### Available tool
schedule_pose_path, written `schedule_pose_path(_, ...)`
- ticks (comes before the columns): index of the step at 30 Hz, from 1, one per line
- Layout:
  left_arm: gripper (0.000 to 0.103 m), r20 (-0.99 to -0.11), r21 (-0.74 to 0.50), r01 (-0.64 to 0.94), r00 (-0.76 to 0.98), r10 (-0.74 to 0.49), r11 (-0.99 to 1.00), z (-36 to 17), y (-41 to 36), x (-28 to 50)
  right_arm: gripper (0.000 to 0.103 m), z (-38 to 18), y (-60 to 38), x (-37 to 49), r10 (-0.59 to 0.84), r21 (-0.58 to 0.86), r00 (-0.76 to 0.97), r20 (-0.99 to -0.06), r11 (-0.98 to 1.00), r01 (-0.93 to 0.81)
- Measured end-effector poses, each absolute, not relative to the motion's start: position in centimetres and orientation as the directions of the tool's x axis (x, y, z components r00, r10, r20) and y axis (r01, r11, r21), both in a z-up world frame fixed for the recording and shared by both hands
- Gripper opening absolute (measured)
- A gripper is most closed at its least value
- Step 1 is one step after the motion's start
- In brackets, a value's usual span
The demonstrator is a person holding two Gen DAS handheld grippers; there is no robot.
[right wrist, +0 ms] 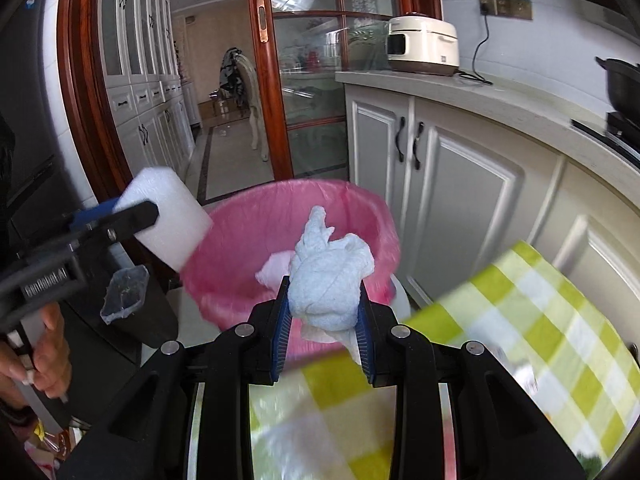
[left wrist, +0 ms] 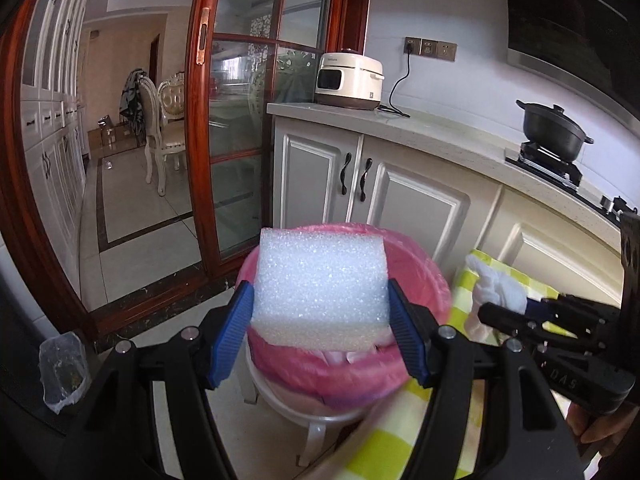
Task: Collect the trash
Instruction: 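Carry the foam block and tissue over the pink bin, then open both grippers to drop the foam block and tissue into the bin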
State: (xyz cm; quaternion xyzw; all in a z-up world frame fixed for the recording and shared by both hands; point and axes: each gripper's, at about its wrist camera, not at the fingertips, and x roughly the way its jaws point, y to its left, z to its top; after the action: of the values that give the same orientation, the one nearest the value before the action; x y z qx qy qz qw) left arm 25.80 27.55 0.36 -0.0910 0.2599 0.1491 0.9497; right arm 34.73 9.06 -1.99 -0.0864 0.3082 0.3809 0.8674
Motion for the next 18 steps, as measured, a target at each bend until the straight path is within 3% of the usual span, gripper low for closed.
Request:
schedule_pose_path(13,0.066,-0.560,-0.113,-0.318,0.803,0.204,0.941,-3.6,31.7,32.3,0.030,-4.5,15.1,41.6,0.630,0.145,0.435,-0.643,0.658,-0.739)
schedule_pose_path(16,0.068,-0.568,-0.110,-0.319,0.797,0.204,0.941,-4.7,32.1,32.8,0.035,-5.6,15.3,42.1,0.635,0.164,0.410,-0.655,0.649,-0.743)
schedule_pose_path(18,0.075,-0.571,-0.107,-0.320,0.795,0.205,0.941,-5.0,32.3,32.8,0.049,-5.8,15.3,42.1,0.632,0.162,0.410,-0.658,0.650,-0.742)
